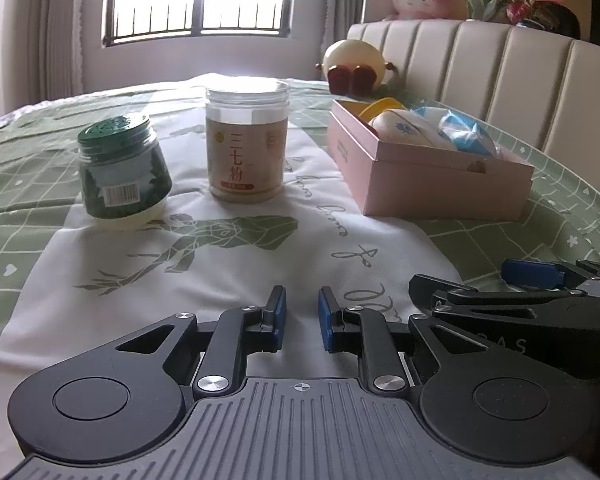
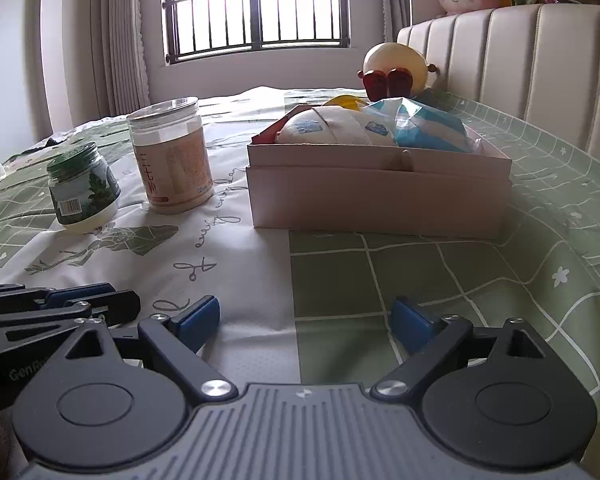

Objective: Organize soft objects

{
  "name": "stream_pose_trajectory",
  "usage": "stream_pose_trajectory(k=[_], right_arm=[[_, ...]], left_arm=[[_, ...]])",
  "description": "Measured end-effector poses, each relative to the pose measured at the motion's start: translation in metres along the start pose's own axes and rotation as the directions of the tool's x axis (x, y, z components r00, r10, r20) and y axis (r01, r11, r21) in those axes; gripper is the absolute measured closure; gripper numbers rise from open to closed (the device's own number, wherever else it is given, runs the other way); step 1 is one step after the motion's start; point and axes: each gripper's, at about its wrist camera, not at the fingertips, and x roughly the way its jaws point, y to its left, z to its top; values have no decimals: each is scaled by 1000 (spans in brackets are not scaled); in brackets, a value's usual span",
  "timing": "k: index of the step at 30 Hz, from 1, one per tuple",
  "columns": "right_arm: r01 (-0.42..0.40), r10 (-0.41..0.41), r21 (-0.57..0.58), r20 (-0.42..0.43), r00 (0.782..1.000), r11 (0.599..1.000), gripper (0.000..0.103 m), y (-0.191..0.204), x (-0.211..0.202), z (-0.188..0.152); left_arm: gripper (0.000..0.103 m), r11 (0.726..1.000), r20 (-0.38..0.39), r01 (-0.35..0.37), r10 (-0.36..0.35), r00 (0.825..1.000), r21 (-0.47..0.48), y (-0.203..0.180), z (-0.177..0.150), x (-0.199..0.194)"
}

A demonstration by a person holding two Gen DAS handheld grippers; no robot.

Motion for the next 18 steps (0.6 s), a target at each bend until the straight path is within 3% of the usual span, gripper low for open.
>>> stream_pose_trajectory(k=[18], right_arm=[[-7, 7, 5, 4, 1000, 1000, 9, -2, 0, 0]], left_arm=[[83, 1000, 1, -4, 4, 1000, 8, -1, -1, -1]])
